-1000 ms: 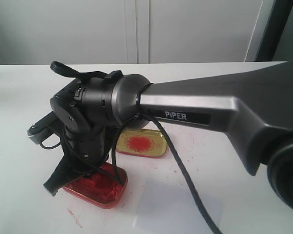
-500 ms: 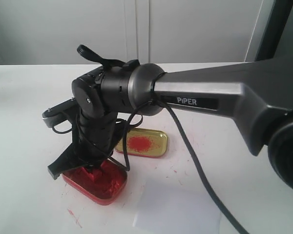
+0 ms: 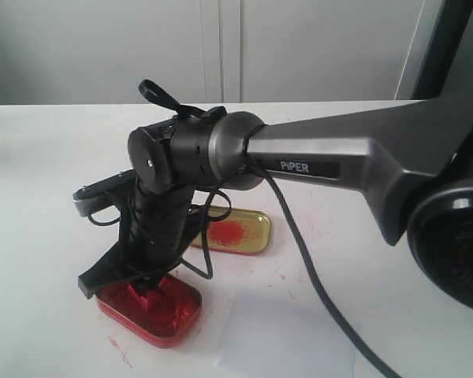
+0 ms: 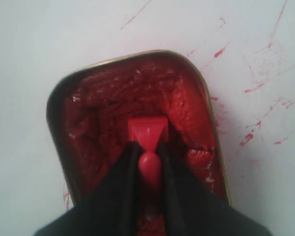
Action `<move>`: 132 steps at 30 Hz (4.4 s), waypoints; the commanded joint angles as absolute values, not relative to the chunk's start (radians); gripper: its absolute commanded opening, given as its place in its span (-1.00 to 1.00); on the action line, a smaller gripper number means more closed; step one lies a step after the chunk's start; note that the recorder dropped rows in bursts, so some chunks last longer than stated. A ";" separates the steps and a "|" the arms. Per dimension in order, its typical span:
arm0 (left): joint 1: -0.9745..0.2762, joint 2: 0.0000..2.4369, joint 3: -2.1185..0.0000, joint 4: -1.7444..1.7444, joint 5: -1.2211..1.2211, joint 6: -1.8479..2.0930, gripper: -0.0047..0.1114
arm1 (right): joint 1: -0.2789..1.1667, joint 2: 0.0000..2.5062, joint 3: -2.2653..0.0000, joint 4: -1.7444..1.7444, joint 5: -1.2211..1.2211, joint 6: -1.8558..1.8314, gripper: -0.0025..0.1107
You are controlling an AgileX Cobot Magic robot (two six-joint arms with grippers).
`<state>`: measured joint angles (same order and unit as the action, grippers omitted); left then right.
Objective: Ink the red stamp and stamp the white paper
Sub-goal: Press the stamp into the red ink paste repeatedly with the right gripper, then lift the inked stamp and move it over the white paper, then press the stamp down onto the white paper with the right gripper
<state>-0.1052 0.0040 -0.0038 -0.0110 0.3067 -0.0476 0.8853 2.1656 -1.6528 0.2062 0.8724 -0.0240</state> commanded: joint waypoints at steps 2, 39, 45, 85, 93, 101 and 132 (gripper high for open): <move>-0.103 0.000 0.000 -0.026 0.306 -0.048 -0.92 | 0.858 2.160 -1.650 0.265 0.878 -0.077 -0.96; -0.103 0.000 0.000 -0.026 0.306 -0.048 -0.92 | 0.836 2.113 -1.652 0.301 0.884 -0.110 -0.96; -0.103 0.000 0.000 -0.026 0.306 -0.048 -0.92 | 0.836 2.083 -1.652 0.291 0.897 -0.108 -0.96; -0.103 0.000 0.000 -0.026 0.306 -0.048 -0.92 | 0.836 1.680 -1.157 0.035 0.831 0.058 -0.96; -0.103 0.000 0.000 -0.026 0.306 -0.048 -0.92 | 0.836 1.663 -1.049 -0.033 0.750 0.119 -0.96; -0.103 0.000 0.000 -0.026 0.306 -0.048 -0.92 | 0.836 1.663 -0.960 -0.098 0.676 0.125 -0.96; -0.103 0.000 0.000 -0.026 0.306 -0.048 -0.92 | 0.796 1.693 -0.856 -0.074 0.556 0.271 -0.96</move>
<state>-0.1052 0.0040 -0.0038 -0.0110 0.3067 -0.0476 0.8084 1.6735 -0.8818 -0.0853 0.6005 0.2659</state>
